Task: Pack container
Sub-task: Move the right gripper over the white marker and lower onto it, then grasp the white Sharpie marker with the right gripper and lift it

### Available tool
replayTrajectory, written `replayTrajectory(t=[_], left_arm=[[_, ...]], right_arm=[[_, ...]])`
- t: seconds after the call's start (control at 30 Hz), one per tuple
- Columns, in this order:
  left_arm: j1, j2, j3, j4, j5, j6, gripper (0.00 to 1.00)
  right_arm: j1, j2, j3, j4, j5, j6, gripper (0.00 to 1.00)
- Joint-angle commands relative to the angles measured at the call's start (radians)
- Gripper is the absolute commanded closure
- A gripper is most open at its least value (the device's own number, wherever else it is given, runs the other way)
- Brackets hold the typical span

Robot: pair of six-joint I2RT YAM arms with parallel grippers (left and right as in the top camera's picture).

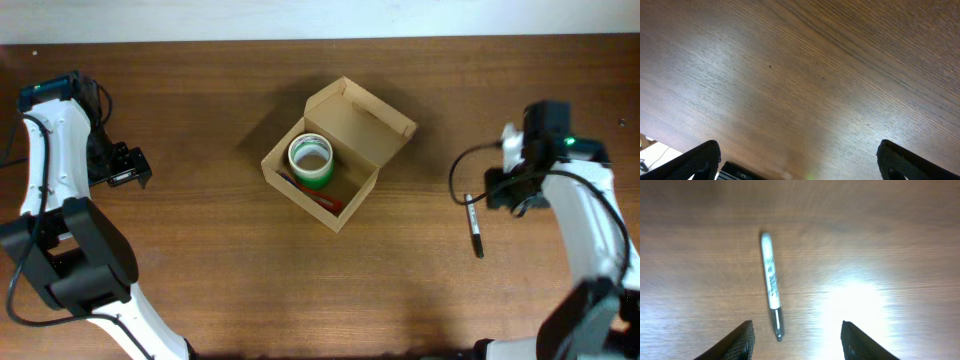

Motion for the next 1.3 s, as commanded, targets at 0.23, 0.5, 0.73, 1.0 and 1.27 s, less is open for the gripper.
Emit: replayTrajectory(t=[0.23,0.5,0.73,1.0,1.27], left_arm=[[0.002,0.003,-0.004,0.0,0.007,0.012,0.0],[0.002,0.003,-0.004,0.0,0.008,0.013,0.0],[0.002,0.003,-0.004,0.0,0.007,0.013,0.0],[0.002,0.003,-0.004,0.0,0.007,0.013,0.0],[0.002,0.003,-0.004,0.0,0.007,0.013,0.0]], right_arm=[[0.001,0.162,-0.011,0.029,-0.072,-0.056,0.43],[0.001,0.235,-0.011,0.011,-0.076,-0.071,0.47],[0.001,0.238,-0.013,0.008,-0.076,-0.07,0.49],[0.017,0.238,-0.055,0.044,-0.071,-0.064,0.49],[0.027,0.24,-0.095,0.092,-0.053,-0.044,0.52]])
